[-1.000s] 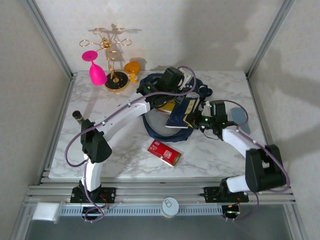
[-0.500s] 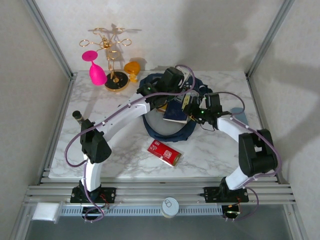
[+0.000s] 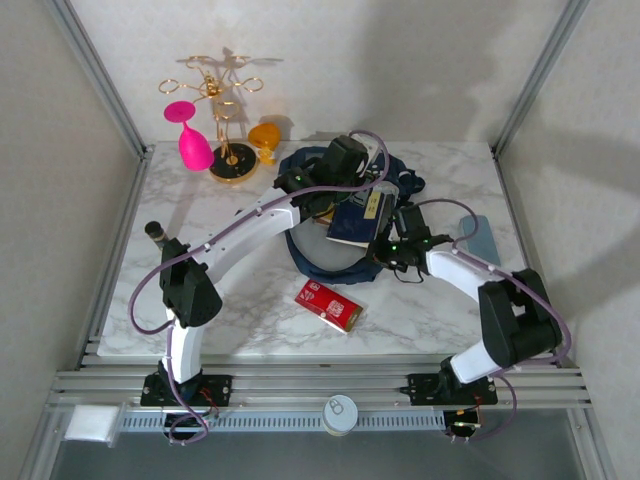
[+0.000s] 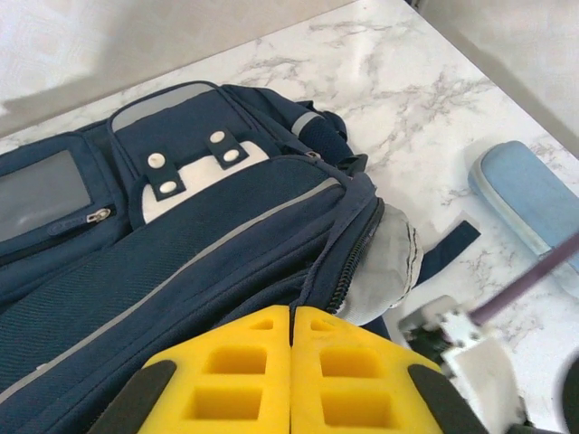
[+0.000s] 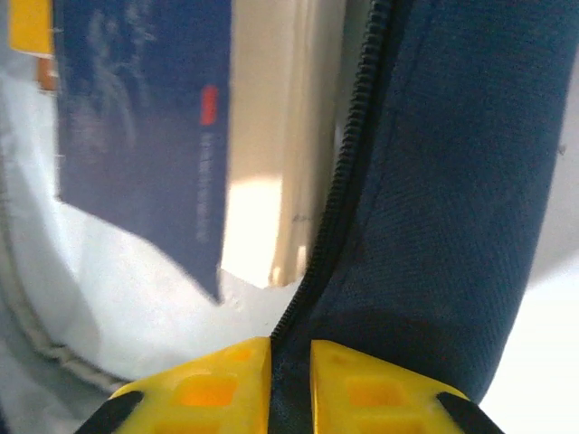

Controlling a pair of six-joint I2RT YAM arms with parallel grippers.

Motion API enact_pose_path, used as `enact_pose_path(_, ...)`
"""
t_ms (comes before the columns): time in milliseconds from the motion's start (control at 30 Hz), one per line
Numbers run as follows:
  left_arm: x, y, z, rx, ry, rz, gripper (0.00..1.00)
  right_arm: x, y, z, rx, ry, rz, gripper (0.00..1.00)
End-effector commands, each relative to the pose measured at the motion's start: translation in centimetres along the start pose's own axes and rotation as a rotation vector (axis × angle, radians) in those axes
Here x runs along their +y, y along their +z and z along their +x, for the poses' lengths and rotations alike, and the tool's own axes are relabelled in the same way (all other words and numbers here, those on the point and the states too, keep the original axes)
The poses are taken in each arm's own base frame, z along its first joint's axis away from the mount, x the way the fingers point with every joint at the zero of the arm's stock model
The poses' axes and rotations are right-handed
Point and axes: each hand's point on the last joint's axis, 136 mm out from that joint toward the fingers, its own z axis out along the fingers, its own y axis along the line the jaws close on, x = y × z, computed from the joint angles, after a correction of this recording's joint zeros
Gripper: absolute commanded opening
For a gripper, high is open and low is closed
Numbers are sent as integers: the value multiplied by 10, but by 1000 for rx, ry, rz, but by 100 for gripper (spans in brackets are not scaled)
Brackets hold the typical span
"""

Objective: Pack books, pencil case, and school supplies into a backpack

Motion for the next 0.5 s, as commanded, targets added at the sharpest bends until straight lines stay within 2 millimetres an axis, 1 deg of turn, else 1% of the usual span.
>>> enact_pose_path(0,-18,-49,-61,-196,-63,95,0,10,9,-30,-61,-52,29,15)
enact_pose_path(67,-20,-51,-62,-197,-72,109,0,14,14,-43,-76,-64,44,13)
enact_pose_path(167,-24,-51,-61,-191,-82,129,0,19,18,-57,-119,-70,37,12)
enact_pose_path(300,-29,-51,-62,-194,-90,150,0,15,23,-74,-182,-77,84,10)
enact_pose_path(367,-31,-51,-64,-201,-106,164,0,25,22,-89,-234,-98,55,10)
enact_pose_path(433,-31,-52,-68,-214,-127,168,0,33,24,-97,-283,-111,7,11)
enact_pose_path(467,-30,-52,-70,-219,-138,164,0,36,28,-99,-289,-115,-10,11)
